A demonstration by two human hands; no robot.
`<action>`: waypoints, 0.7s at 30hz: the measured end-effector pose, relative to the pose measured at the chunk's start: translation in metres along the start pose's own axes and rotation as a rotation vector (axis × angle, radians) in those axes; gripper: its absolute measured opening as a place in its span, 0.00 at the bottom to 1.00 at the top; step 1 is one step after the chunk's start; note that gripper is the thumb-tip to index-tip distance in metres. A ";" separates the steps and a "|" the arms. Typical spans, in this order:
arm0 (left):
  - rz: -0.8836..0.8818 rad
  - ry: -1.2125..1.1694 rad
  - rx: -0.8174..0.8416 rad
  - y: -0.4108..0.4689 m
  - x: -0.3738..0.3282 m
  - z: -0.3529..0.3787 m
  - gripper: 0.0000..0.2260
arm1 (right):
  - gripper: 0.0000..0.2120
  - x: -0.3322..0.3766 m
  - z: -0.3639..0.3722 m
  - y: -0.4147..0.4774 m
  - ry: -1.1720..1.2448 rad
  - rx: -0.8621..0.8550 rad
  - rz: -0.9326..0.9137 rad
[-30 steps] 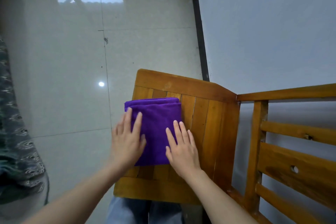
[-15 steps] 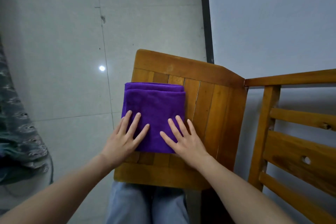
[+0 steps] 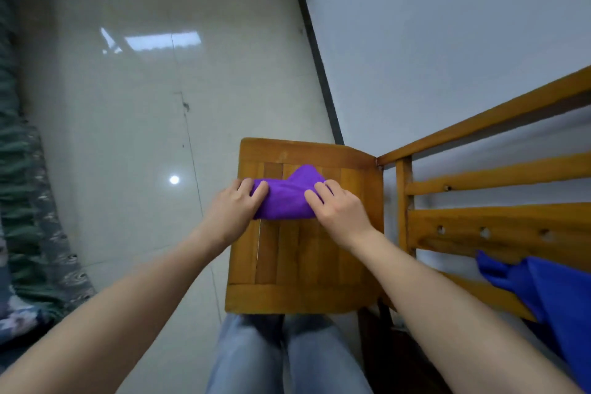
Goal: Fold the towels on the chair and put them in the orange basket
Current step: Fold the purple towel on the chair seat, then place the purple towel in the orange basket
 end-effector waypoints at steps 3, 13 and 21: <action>-0.012 0.017 -0.088 -0.002 -0.010 -0.053 0.26 | 0.23 -0.006 -0.055 0.000 -0.084 -0.023 -0.004; -0.028 0.075 -0.457 -0.067 -0.043 -0.232 0.20 | 0.16 0.004 -0.259 -0.006 -0.384 -0.224 -0.074; -0.036 0.299 -0.673 -0.159 -0.097 -0.321 0.22 | 0.20 0.049 -0.364 -0.078 -0.465 -0.522 -0.147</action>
Point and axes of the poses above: each hand's wrist, its own y-axis towards the middle knuckle, its own z-axis out of the palm, x = y × z, the point moved 4 cm from there along y, towards the middle knuckle, and after that the axes turned 7 degrees about x, right-handed, at the moved point
